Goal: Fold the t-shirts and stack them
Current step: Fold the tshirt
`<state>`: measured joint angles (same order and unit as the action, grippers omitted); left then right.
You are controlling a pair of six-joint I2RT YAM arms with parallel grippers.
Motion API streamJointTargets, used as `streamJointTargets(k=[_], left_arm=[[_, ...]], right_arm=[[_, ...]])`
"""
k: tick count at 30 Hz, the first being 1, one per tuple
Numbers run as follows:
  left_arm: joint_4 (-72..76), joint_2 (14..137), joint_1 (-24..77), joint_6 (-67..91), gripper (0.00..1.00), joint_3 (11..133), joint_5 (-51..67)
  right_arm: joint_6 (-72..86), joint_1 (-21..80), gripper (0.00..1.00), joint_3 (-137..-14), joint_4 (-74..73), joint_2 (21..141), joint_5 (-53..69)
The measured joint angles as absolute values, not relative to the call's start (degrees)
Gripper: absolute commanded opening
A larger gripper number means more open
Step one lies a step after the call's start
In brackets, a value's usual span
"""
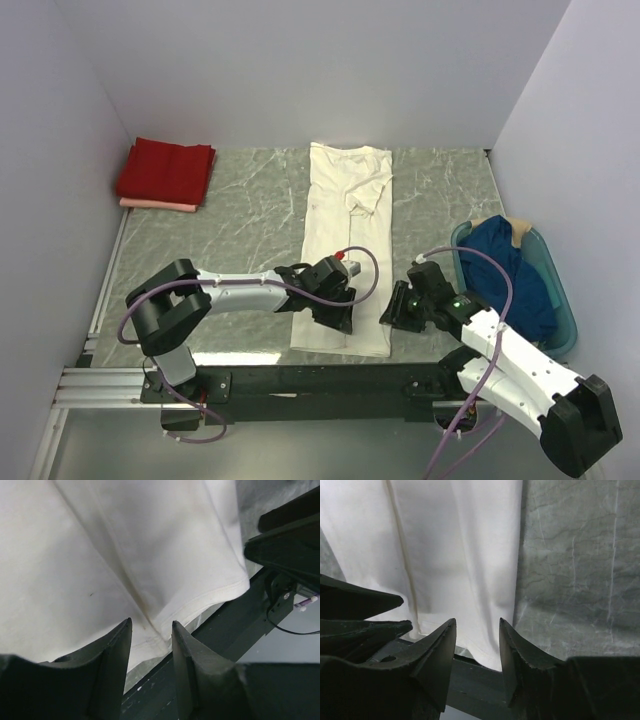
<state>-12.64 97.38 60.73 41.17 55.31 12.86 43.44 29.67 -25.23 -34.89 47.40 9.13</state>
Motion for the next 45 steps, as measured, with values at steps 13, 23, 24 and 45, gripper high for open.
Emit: streamJointTargets(k=[13, 23, 24, 45], left_arm=[[-7.5, 99.4, 61.1, 41.4, 0.41, 55.3, 13.8], [-7.8, 100.5, 61.9, 41.8, 0.38, 55.1, 12.4], [-7.9, 100.5, 62.0, 41.7, 0.37, 55.1, 12.3], [-10.5, 96.2, 62.8, 43.5, 0.01, 54.2, 12.4]], right_arm=[[43.5, 29.7, 0.47, -23.3, -33.0, 49.6, 9.6], [43.5, 29.7, 0.47, -23.2, -32.6, 49.7, 9.6], [43.5, 29.7, 0.47, -23.2, -32.6, 49.6, 9.6], [44.1, 29.7, 0.47, -23.0, -33.5, 48.7, 9.3]])
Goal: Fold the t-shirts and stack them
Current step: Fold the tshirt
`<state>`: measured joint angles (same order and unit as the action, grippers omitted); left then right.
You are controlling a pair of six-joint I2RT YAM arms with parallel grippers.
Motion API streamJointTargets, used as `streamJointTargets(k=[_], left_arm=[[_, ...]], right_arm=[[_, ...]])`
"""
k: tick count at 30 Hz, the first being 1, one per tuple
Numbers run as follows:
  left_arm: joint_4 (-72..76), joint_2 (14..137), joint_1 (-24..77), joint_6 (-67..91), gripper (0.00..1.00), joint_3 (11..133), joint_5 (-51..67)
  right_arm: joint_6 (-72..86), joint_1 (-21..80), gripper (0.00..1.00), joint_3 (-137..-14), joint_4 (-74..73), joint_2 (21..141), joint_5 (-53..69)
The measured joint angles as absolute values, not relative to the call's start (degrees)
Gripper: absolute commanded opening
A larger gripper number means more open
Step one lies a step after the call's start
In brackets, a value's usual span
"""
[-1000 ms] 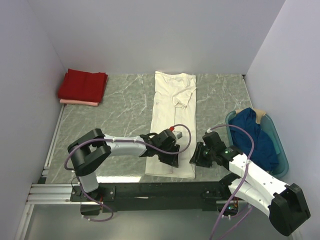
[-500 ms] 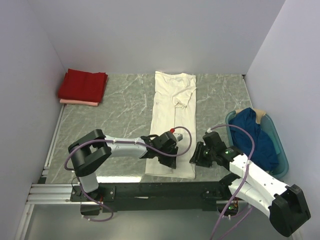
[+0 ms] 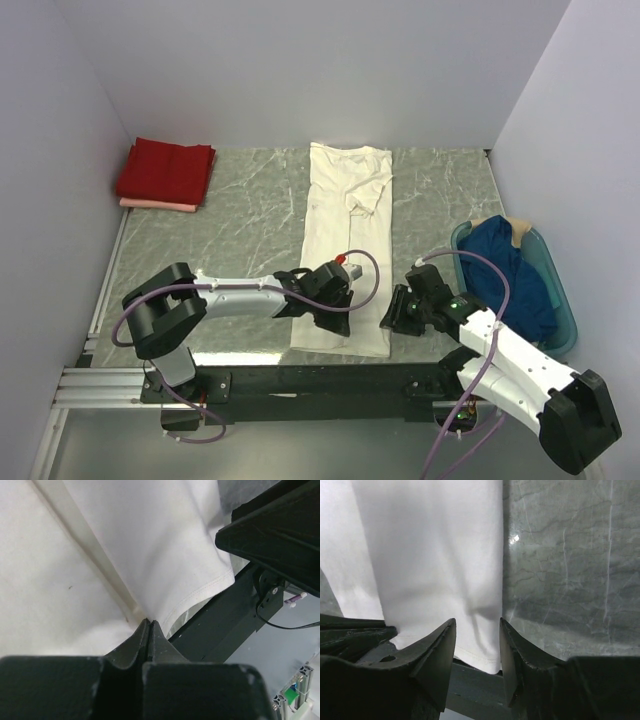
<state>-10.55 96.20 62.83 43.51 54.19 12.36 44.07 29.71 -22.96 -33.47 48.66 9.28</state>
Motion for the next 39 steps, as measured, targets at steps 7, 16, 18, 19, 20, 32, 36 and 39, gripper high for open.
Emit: streamJointTargets(k=[7, 16, 18, 19, 20, 32, 36, 39], left_arm=[[-10.3, 95.8, 62.8, 44.7, 0.01, 52.1, 12.8], [-9.8, 95.8, 62.8, 44.9, 0.21, 51.5, 13.9], [-10.0, 95.5, 62.8, 44.9, 0.28, 51.5, 13.9], [-10.4, 95.1, 62.8, 44.8, 0.34, 51.5, 13.9], [-10.8, 94.5, 62.8, 44.7, 0.35, 51.5, 13.8], [-15.7, 73.0, 52.6, 49.0, 0.37, 42.9, 11.0], [-19.2, 67.7, 48.8, 50.8, 0.40, 36.8, 10.5], [-21.1, 65.5, 48.6, 51.8, 0.42, 34.0, 10.7]], right_arm=[[44.3, 29.7, 0.42, -22.0, -33.0, 50.2, 9.3], [44.5, 29.7, 0.35, -21.1, -32.8, 51.1, 9.7], [44.5, 29.7, 0.36, -21.1, -32.8, 51.1, 10.2], [44.4, 29.7, 0.36, -21.1, -32.8, 51.1, 10.3], [44.3, 29.7, 0.36, -21.1, -33.0, 50.9, 10.6], [44.3, 29.7, 0.38, -19.6, -38.1, 45.3, 18.6], [45.4, 29.7, 0.38, -18.5, -39.0, 44.9, 21.2], [46.3, 29.7, 0.38, -17.8, -39.1, 44.7, 22.7]])
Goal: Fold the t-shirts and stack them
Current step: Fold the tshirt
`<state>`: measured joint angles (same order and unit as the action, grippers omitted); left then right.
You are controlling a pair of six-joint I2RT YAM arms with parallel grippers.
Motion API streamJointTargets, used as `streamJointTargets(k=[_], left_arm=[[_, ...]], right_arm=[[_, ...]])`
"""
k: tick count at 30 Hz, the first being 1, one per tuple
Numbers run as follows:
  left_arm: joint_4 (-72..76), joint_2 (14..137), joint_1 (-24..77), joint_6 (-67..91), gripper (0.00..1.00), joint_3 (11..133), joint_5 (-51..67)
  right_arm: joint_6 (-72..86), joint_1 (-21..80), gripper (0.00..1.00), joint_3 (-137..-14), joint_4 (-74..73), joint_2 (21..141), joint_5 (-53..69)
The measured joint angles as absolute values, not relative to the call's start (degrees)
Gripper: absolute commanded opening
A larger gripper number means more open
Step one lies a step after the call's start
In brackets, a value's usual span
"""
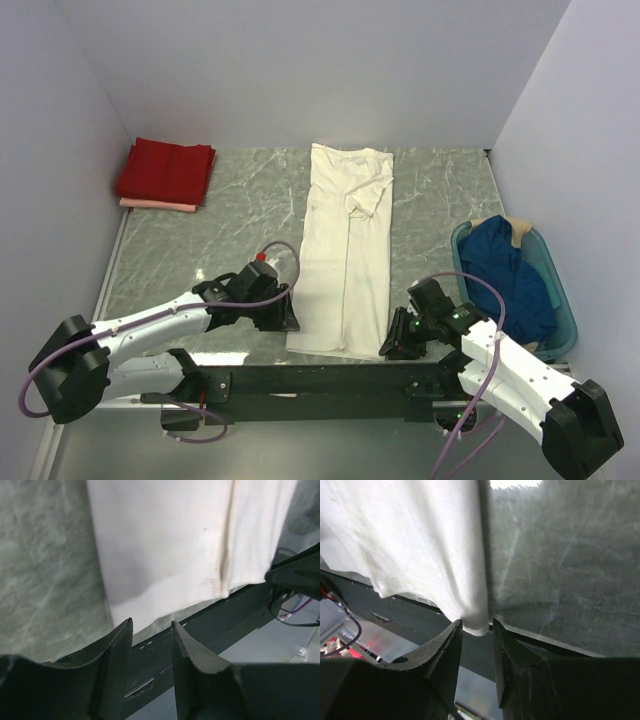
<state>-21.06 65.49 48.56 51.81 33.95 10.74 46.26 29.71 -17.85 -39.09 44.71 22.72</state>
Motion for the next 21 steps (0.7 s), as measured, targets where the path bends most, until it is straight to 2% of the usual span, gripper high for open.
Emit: streamJointTargets(k=[21], left_arm=[[-19.7, 64.4, 48.4, 54.9, 0.43, 26.2, 12.5]], right_arm=[[50.1, 29.7, 0.37, -15.6, -37.3, 45.9, 25.1]])
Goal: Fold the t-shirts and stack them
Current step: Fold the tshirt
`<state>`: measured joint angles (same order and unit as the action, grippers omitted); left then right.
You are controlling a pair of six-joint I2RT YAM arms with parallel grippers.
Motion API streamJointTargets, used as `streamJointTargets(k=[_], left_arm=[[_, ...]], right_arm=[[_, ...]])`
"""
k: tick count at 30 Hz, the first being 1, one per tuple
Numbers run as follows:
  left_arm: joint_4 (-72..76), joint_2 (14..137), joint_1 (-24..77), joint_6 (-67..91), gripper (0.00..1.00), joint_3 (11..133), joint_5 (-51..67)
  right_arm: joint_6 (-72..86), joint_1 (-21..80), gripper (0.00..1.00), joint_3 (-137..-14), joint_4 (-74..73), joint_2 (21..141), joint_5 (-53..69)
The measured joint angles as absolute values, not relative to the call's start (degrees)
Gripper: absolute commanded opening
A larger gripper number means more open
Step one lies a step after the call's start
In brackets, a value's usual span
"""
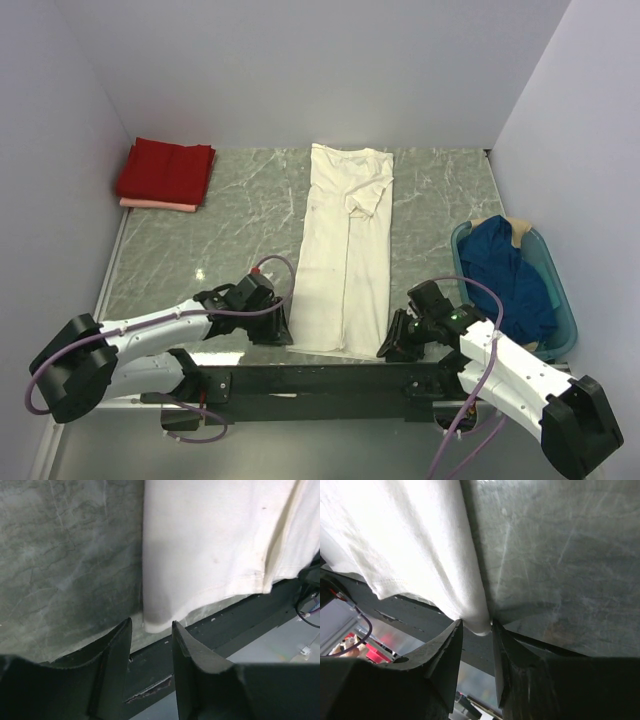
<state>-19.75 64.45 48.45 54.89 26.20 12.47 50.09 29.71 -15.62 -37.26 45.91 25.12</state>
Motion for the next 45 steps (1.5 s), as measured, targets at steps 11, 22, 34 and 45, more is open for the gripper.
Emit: streamJointTargets(k=[11, 22, 34, 45], left_arm=[[-14.3, 67.0, 48.4, 56.8, 0.36, 24.1, 13.5], [-12.9, 66.9, 50.7, 59.4, 0.01, 22.7, 13.0], [-18.5, 63.6, 57.9, 62.6, 0.01, 25.4, 9.3], [-20.1, 73.1, 48.1, 55.0, 0.01, 41.2, 8.6]], right_arm=[[52.2, 29.7, 0.33, -14.1, -34.2, 44.1, 25.1], [53.1, 29.7, 0.00, -11.7, -34.0, 39.6, 24.6], [49.9, 29.7, 0.00, -18.9, -46.8, 31.1, 21.9], [47.4, 29.7, 0.00, -29.6, -41.5, 43.2, 15.4]])
